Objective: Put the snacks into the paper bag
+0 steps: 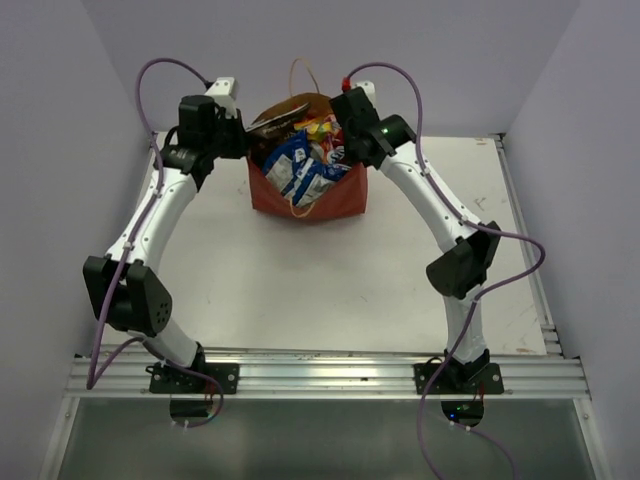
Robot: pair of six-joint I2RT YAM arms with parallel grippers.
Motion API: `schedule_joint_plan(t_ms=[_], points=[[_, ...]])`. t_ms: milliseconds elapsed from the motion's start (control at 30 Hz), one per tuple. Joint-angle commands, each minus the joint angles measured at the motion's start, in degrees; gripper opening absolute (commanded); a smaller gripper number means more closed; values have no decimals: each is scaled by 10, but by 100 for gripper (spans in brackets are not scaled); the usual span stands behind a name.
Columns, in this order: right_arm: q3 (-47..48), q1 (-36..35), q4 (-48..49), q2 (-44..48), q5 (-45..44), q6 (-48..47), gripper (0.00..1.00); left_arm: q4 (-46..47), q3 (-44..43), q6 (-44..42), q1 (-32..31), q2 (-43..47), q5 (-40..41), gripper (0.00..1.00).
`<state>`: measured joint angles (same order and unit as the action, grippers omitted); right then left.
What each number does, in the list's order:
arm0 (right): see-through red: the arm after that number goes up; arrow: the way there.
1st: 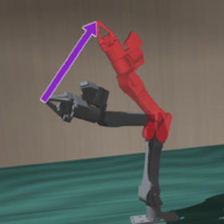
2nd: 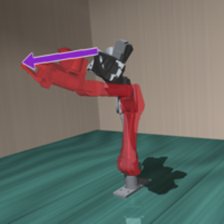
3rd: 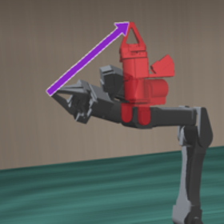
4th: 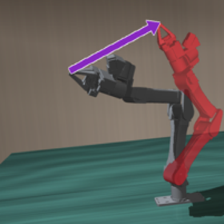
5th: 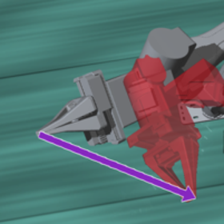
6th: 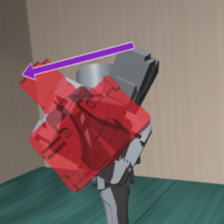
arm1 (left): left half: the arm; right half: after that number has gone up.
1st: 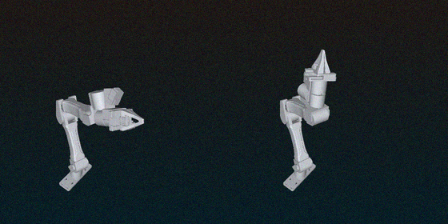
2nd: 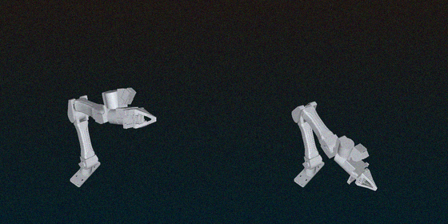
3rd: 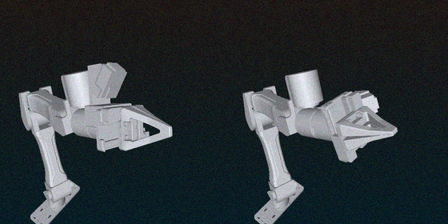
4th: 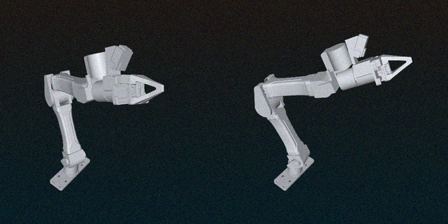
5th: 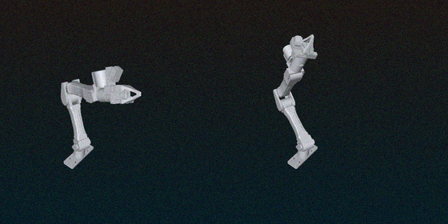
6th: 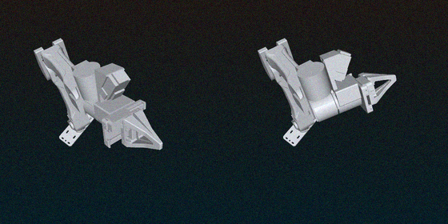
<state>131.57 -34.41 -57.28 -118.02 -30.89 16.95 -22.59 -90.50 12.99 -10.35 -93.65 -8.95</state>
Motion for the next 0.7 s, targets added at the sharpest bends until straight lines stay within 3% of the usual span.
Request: schedule_joint_plan(t_ms=[0, 233, 467, 567, 667], points=[[77, 2, -1, 67, -29, -17, 0, 40, -67, 22, -10, 70, -4, 0], [-35, 3, 6, 147, -30, -6, 0, 5, -59, 25, -33, 82, 26, 0], [-249, 2, 60, 191, 0, 31, 0, 76, 134, 29, -35, 130, 56, 0], [-224, 2, 40, 193, -10, 26, 0, 58, 103, 15, -40, 136, 65, 0], [-131, 0, -1, 189, -21, 12, 0, 30, 37, 9, -51, 144, 74, 0]])
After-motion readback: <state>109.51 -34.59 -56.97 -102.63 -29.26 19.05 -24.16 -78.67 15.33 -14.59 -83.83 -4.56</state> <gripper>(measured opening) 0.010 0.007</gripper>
